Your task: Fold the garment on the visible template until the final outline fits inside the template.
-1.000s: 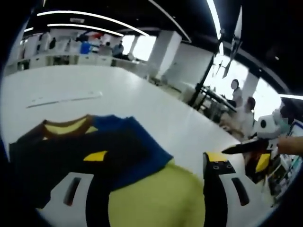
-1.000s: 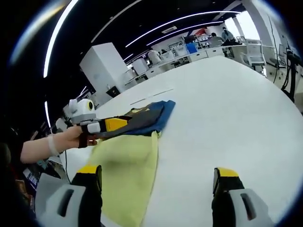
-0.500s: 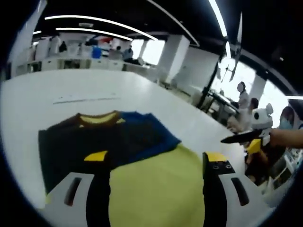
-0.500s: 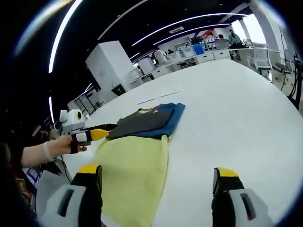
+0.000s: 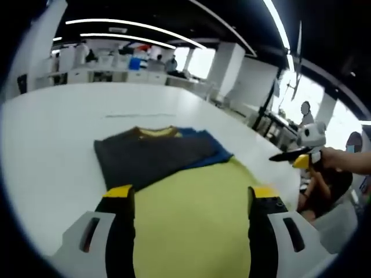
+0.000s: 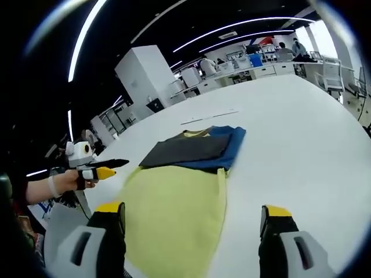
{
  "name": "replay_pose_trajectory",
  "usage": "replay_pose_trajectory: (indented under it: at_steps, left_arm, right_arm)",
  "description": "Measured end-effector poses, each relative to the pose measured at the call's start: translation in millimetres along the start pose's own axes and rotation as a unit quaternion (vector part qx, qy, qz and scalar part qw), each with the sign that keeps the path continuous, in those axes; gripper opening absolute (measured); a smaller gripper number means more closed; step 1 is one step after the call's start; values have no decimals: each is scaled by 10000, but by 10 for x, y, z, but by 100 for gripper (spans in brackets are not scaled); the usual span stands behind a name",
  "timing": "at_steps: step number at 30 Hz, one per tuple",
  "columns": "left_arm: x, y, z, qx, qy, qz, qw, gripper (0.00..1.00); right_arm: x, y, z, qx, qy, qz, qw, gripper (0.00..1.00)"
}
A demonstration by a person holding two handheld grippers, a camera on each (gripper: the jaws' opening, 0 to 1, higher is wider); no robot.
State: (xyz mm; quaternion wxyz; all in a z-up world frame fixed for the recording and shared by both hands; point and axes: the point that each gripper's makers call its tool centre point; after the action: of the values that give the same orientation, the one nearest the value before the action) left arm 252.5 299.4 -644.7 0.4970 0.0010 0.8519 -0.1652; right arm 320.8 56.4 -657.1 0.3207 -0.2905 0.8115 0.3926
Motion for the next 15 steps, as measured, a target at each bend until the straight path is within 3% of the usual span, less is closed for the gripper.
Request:
replay_pose_trajectory:
  at_steps: [7, 15]
  left_arm:
    - [92, 163, -311, -232, -28, -131, 9996, 75]
    - [253, 221, -581, -185, 171, -180, 9995, 76]
  right_arm:
    - [-38, 112, 68, -78, -4, -52, 10000, 97]
    - [-15, 182, 88, -99, 16, -51, 9999, 96]
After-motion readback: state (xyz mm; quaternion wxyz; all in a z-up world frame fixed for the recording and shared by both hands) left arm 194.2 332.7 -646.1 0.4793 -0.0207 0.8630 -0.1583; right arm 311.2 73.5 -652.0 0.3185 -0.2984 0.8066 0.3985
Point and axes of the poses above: the point that each gripper's makers call its tool centre point, and the gripper's own axes: z roughly forward along the fingers, y roughly to its left, x roughly out of its underside, and after that the axes turned 2 degrees about -x, right-handed
